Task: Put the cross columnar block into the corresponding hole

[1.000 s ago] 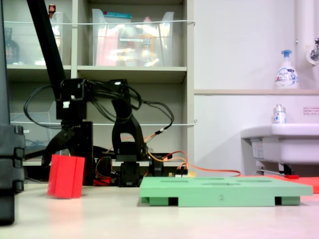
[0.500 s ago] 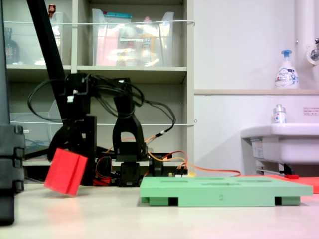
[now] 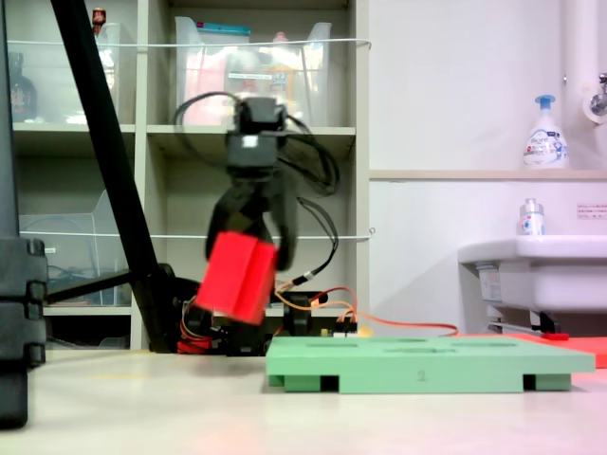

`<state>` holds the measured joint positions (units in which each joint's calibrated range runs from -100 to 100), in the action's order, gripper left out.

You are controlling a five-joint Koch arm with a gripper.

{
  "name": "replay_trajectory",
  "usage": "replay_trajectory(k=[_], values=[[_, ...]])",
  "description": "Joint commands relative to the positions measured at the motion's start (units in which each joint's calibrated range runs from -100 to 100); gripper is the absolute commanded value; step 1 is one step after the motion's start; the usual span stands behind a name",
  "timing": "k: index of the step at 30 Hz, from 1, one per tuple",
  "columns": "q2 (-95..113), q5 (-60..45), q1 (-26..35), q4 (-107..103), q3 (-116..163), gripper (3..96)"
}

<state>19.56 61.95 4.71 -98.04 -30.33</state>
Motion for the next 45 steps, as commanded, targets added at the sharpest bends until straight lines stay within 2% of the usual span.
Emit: replay_trajectory(k=[1,8,16,30,45], values=[[-8.7,0.4,3.4,-2.0,-15.4,38.5],[-28.5,0.5,8.1,-2.0,-36.5,38.5],[-31.6,0.5,11.6,-1.4,-37.2,38.5],[-37.4,0.9,12.9,12.2,-37.2,38.8],[-41.3,6.2,13.2,18.0,-38.3,40.0]])
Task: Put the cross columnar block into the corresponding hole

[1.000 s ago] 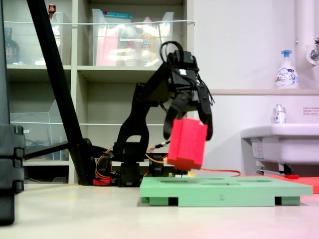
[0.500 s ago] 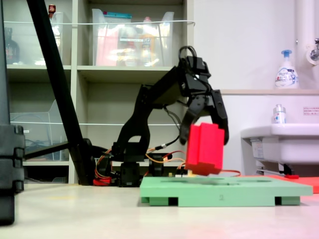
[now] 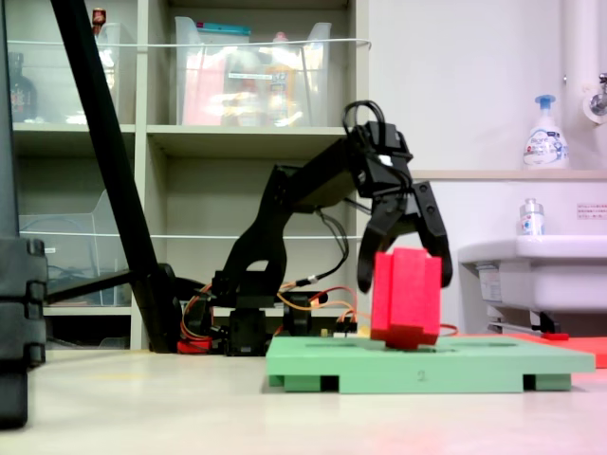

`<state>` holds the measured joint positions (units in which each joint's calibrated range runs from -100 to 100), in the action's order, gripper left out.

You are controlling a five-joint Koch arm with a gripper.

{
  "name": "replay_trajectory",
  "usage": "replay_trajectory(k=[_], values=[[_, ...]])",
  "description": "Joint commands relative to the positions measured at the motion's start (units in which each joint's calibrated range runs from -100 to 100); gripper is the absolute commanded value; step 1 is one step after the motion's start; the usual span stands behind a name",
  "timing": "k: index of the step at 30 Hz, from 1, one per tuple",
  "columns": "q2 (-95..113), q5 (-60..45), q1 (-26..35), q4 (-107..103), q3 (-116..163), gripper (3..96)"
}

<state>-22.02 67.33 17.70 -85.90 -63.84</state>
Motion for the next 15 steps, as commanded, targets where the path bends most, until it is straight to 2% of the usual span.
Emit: replay_trajectory(k=[1,15], values=[[0.0,1.2,0.3,6.0,-4.8,40.0],[-2.0,2.3,1.8,7.5,-4.9,39.9]])
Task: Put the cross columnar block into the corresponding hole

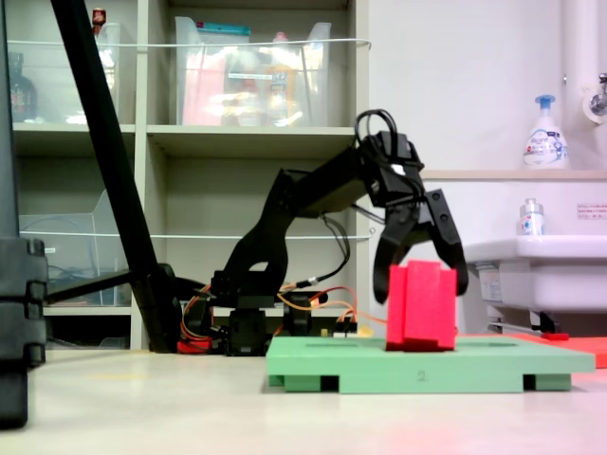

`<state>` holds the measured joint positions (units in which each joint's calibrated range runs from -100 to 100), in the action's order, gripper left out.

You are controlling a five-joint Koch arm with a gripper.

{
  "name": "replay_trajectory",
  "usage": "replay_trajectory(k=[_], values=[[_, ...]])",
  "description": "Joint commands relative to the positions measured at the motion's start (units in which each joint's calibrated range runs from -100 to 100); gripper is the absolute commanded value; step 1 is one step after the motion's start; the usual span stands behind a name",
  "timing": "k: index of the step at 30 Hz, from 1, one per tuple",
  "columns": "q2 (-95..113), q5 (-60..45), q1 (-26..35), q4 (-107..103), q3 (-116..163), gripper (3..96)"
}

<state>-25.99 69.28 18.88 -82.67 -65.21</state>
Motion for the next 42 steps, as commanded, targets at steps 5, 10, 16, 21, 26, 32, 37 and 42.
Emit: replay_trajectory(k=[5,10,16,21,26,32,37,42], values=[[1.6,-0.2,0.5,3.9,-3.4,39.7],[-0.4,-0.7,0.4,4.0,-3.4,39.7],[-3.6,-0.7,0.1,5.0,-3.5,39.7],[-4.7,-0.7,-0.1,7.3,-3.5,39.7],[-5.2,-0.7,-0.6,9.4,-3.6,39.7],[-6.3,-0.8,-1.0,9.7,-4.2,40.1],[-6.0,-1.9,-0.9,9.6,-4.2,40.0],[-5.6,-6.1,-0.6,6.7,-4.2,39.9]])
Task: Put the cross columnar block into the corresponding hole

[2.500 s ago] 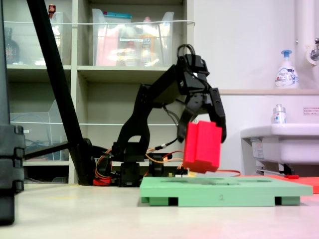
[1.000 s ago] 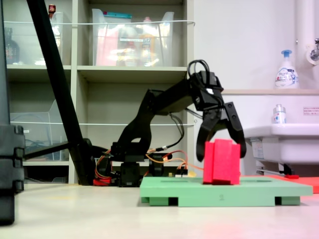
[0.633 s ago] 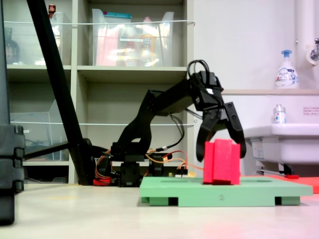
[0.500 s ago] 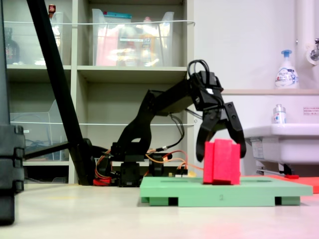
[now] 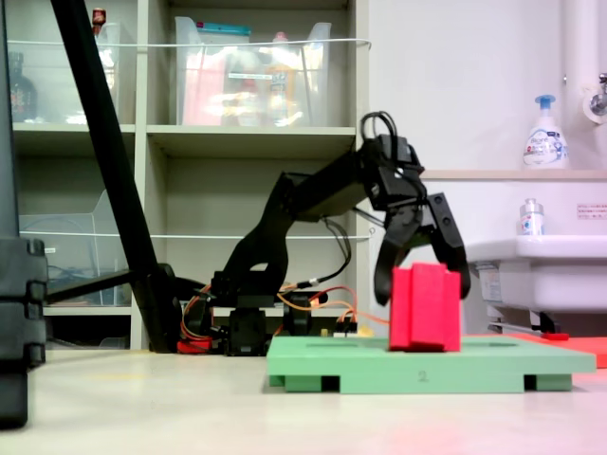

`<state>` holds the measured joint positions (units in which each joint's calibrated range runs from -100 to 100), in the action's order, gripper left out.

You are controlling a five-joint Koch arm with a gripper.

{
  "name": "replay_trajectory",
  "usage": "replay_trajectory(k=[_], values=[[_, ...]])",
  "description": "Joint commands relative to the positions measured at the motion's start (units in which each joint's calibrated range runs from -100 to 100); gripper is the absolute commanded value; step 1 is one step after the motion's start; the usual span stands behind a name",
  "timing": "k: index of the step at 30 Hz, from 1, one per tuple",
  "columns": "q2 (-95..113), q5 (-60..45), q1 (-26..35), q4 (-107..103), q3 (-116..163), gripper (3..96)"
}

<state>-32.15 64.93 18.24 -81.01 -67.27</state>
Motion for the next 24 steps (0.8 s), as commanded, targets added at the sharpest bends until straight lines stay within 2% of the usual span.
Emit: replay_trajectory(k=[1,17,24], values=[[0.7,-1.7,0.0,4.4,-2.1,39.9],[20.1,3.0,0.0,-8.8,-2.1,39.5],[17.9,3.1,0.0,-9.6,-2.1,39.5]])
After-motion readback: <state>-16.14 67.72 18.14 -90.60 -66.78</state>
